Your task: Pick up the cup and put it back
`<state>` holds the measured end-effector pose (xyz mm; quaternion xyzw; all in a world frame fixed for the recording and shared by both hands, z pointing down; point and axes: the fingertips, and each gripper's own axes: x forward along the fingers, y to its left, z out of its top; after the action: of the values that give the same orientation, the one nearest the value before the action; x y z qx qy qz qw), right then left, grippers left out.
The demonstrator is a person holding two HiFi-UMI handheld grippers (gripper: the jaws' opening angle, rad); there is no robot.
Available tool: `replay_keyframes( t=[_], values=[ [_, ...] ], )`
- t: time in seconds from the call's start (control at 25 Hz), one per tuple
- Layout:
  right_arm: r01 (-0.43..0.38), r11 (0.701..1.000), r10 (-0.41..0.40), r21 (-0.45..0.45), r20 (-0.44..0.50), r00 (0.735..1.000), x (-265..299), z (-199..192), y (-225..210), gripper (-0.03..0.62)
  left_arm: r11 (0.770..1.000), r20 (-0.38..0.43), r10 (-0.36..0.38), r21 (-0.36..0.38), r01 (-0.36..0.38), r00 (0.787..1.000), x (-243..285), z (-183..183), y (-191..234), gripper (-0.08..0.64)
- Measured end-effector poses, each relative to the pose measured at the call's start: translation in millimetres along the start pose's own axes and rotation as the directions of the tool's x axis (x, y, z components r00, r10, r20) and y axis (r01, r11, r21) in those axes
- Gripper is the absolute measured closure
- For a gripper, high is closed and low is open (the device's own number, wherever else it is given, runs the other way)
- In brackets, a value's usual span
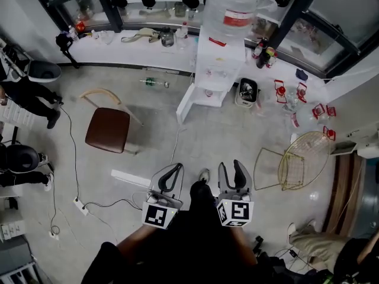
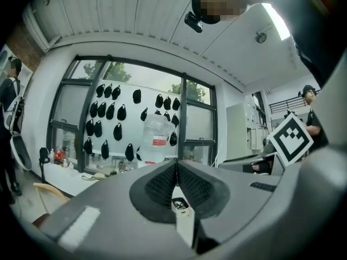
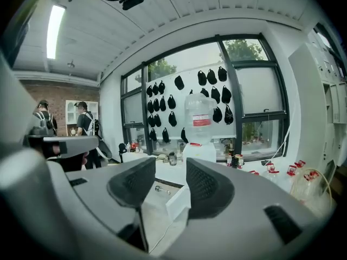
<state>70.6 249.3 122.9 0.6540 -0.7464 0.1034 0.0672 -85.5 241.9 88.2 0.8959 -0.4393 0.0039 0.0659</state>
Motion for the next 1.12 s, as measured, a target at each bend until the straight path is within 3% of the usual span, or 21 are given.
replay_keyframes(
  t=[0.4,0.6,0.84,1.12],
  values=[
    [-0.085,0.996,0.085,-0.032,-0.015,0.996,123,16,-84,0.42,0.995,-0.009,0.095,0.012,-0.095,0.995,119,0,19,0.552],
    [-0.093,0.996,0.092,-0.016,-0.042,0.995,182,-6,-96,0.42,0.993,-0.006,0.12,0.007,-0.12,0.993,158,-15,46,0.552],
    [-0.1,0.995,0.099,-0.022,-0.049,0.994,256,-54,-99,0.416,0.995,-0.021,0.098,0.024,-0.097,0.995,213,-74,94,0.552],
    [-0.083,0.996,0.081,-0.018,-0.084,0.993,339,-136,-123,0.413,0.994,-0.018,0.107,0.013,-0.107,0.994,285,-152,143,0.552]
  ],
)
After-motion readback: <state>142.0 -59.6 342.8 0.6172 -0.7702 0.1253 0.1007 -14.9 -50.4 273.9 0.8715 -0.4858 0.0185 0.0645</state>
